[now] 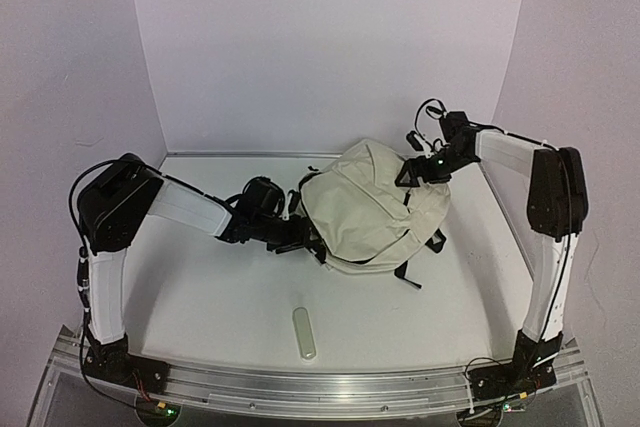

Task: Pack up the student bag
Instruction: Adjust the student bag at the center of the board, then unzip the student bag at the center of the board.

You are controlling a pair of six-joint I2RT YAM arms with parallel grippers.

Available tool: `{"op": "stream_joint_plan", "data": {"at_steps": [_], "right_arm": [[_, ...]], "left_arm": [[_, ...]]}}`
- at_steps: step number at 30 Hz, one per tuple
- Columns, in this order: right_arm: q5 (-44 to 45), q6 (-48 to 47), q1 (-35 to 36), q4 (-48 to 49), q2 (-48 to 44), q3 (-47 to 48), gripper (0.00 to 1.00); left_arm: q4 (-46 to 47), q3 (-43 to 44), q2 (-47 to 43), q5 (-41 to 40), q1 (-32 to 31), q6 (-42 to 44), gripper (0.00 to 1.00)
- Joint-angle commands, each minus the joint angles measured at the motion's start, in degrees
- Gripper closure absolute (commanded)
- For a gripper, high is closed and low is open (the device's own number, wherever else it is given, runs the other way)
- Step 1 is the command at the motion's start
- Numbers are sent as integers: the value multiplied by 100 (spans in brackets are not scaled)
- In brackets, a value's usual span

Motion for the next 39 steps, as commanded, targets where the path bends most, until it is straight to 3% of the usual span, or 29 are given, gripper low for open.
{"op": "stream_joint_plan", "data": {"at_steps": [1, 7, 11, 15, 19, 23, 28, 39], "right_arm": [[-852, -49, 67, -929, -866, -1040, 7], [-1458, -255, 494, -1057, -1918, -2674, 7], [-1119, -650, 1259, -1344, -2470, -3203, 7], [-767, -702, 1312, -1574, -2983, -3040, 8], [-759, -1023, 1312, -2006, -3433, -2579, 12], [-187, -956, 1360, -1803, -3545, -2132, 17], [342, -785, 1658, -1494, -3042, -1679, 29], [1103, -993, 2623, -1307, -1720, -921, 38]], "left_arm": [[327, 745, 480, 313, 430, -87, 43], [-228, 2065, 1205, 576, 948, 214, 48], [-1078, 3326, 1630, 563, 1060, 723, 42], [-1270, 3502, 1506, 625, 1122, 855, 34], [-1250, 2976, 967, 484, 1124, 1001, 24], [-1017, 2118, 273, 307, 1129, 868, 22], [-385, 797, -680, 286, 1123, 401, 22], [-248, -1080, -2009, 199, 739, -195, 22]]}}
